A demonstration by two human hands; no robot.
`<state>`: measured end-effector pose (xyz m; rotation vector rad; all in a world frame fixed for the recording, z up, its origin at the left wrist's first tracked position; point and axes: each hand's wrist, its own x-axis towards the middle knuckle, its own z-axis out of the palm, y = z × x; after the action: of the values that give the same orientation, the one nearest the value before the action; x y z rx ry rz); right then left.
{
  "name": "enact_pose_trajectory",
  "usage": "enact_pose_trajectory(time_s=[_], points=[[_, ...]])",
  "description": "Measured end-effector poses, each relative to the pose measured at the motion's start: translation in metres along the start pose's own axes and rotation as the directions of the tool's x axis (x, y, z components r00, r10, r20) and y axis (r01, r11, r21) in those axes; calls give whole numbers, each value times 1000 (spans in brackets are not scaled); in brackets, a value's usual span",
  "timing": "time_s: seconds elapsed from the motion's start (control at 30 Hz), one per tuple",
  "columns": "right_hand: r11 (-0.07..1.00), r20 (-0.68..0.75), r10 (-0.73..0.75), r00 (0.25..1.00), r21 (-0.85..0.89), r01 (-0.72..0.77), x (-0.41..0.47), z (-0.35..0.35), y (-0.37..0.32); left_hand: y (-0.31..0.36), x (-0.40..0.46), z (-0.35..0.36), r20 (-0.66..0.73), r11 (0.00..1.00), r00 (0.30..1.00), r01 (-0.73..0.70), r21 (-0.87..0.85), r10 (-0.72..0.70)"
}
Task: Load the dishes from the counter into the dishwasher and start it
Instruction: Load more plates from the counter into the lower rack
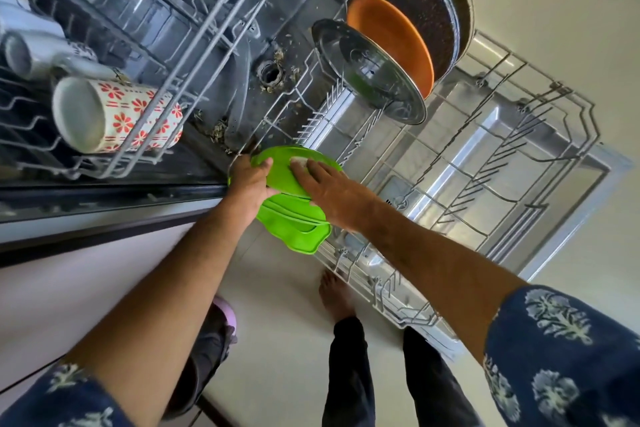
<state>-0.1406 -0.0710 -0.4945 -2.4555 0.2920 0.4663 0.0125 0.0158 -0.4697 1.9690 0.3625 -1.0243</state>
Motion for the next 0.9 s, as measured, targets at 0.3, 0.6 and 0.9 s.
enact_pose_trajectory(time_s=[0.3, 0.6, 0.9], points=[[1000, 102, 15, 995, 25, -17, 7, 16, 28, -11, -7, -5, 135, 845, 991, -61, 531, -13], [991, 114, 97, 989, 83, -107, 0, 12, 35, -12, -26, -14, 271, 188, 920, -331, 925, 284], [997, 37, 58, 998, -43, -57, -94, -35, -35, -33, -142, -61, 495, -274, 731, -411, 869, 470]])
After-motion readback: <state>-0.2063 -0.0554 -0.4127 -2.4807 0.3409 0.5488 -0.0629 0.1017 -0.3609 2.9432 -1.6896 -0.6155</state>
